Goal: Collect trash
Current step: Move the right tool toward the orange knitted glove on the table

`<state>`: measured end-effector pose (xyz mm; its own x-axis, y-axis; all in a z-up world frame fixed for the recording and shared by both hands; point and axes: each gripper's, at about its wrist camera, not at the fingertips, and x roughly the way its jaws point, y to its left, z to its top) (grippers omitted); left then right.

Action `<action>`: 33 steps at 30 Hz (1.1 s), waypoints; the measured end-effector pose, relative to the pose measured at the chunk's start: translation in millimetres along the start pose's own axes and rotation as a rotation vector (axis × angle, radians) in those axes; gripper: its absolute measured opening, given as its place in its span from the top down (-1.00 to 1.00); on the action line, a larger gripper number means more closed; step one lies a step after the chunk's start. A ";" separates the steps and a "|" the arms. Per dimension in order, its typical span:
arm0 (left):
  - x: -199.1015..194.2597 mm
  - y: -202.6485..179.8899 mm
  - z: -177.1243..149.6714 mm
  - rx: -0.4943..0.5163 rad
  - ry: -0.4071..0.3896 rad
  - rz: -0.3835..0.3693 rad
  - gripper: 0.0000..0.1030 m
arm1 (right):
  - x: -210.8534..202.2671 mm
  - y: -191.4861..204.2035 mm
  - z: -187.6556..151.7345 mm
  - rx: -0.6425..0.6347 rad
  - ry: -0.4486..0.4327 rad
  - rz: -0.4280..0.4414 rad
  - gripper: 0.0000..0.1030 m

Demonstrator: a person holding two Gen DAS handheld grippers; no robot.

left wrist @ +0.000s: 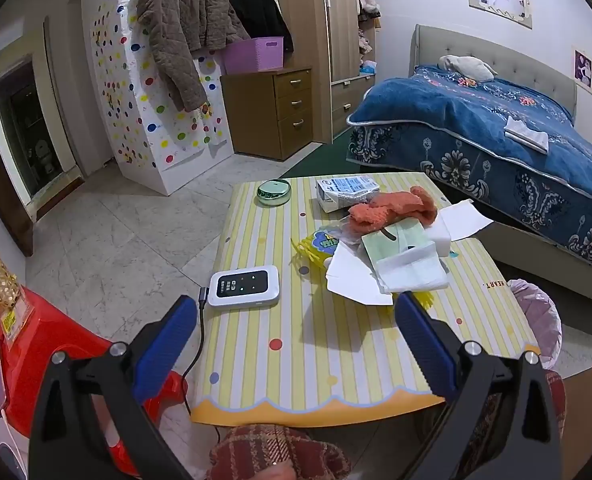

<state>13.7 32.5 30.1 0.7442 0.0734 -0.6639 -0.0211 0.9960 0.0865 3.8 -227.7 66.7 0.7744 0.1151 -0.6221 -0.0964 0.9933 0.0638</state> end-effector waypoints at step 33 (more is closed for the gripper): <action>22.7 1.2 -5.9 0.003 0.044 -0.009 -0.87 | 19.7 -2.8 -0.6 -0.104 -0.142 0.022 -0.89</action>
<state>26.6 35.6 10.7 0.7143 0.0668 -0.6967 -0.0123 0.9965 0.0830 19.0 -228.2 53.8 0.8515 0.1440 -0.5042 -0.1722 0.9850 -0.0095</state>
